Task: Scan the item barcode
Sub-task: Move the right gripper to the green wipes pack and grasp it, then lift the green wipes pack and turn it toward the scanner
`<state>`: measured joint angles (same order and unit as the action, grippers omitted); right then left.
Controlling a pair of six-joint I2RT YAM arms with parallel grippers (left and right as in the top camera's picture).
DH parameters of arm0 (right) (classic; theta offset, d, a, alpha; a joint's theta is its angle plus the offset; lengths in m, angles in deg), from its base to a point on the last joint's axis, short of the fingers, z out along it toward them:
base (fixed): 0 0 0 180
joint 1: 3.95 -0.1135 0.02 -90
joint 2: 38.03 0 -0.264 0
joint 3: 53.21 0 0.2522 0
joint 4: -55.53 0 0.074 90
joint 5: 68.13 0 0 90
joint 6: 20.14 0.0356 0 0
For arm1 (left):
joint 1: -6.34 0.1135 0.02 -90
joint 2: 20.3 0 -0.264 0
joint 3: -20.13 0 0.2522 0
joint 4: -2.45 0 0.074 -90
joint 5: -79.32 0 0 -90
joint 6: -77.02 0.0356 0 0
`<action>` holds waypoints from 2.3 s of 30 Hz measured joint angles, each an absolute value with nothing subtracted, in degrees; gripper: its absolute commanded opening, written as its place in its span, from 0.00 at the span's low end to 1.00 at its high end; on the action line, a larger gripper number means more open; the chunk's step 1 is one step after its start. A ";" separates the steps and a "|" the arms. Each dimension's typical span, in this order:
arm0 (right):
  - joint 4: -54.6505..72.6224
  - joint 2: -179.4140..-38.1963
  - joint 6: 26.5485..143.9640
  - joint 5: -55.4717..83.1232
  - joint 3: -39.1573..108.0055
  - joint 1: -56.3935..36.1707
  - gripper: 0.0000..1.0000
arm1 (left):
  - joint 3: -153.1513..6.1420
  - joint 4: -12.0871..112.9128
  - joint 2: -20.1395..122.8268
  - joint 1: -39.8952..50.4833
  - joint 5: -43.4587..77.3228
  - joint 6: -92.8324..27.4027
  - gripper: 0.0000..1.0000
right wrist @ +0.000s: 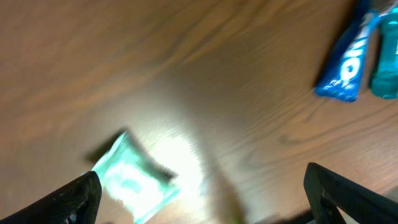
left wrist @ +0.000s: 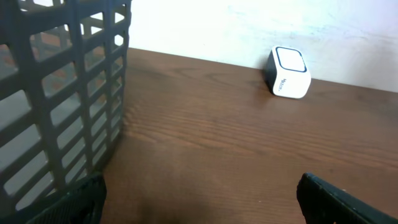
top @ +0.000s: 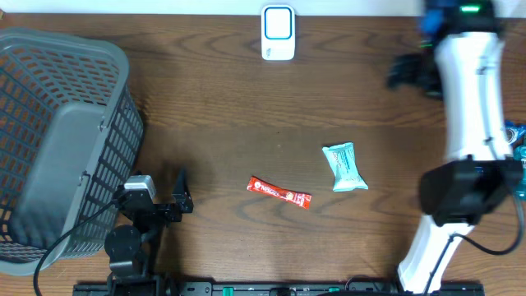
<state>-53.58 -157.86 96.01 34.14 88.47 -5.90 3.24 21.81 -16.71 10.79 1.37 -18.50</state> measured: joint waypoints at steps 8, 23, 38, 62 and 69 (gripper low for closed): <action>-54.52 -157.86 104.36 37.60 76.86 -26.41 0.91 | 3.24 21.81 -16.66 10.79 1.39 -18.50 0.98; -33.01 -157.86 109.45 38.84 48.77 -36.22 0.89 | 3.24 21.81 -16.66 10.81 1.39 -18.48 0.98; -6.94 -151.55 101.28 48.35 30.59 -36.44 0.55 | 3.24 21.81 -16.66 10.81 1.41 -18.48 0.98; -16.07 -151.74 99.27 50.84 27.83 -36.33 0.01 | 3.24 21.81 -16.66 10.81 1.39 -18.50 0.98; -25.82 -152.49 88.95 20.44 45.23 -35.30 0.01 | 3.24 21.81 -16.66 10.81 1.39 -18.48 0.98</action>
<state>-25.82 -152.49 88.95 20.44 45.23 -35.30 3.24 21.81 -16.66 10.81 1.39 -18.48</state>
